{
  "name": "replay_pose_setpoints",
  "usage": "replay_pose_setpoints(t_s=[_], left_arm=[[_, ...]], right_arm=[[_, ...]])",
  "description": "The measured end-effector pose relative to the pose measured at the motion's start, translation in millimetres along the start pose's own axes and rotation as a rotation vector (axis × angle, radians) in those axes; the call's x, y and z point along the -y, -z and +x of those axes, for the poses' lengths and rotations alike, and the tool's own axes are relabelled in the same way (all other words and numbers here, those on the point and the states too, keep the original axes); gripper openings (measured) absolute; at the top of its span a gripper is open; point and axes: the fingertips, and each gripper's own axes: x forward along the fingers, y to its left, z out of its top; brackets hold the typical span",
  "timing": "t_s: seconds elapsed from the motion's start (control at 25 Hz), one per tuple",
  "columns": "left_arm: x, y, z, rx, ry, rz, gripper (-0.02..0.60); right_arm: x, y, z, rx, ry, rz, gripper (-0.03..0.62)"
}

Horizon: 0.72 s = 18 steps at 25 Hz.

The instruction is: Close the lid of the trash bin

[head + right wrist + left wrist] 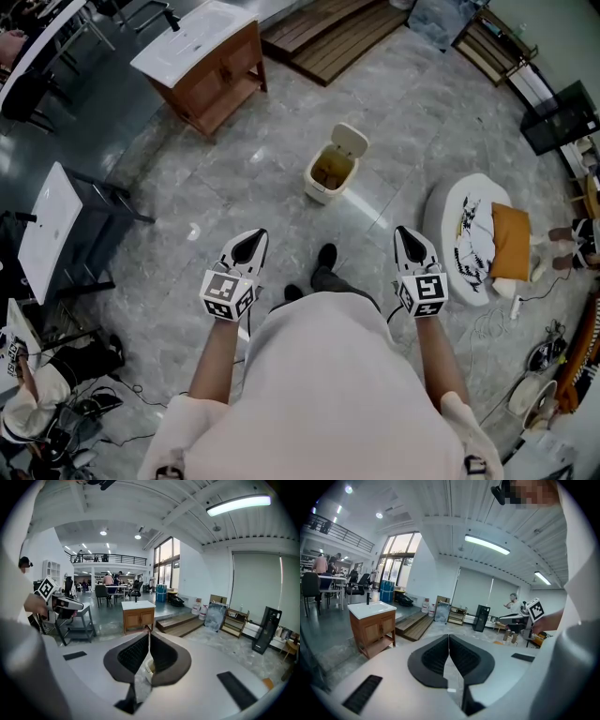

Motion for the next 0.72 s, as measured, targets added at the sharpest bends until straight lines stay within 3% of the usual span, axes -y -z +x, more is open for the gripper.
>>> replay_pose_setpoints(t_s=[0.72], left_arm=[[-13.8,-29.0,98.4,-0.048,-0.067,-0.017,0.018]], right_arm=[[78.9,-14.6,98.0,-0.033,-0.107,0.007,0.032]])
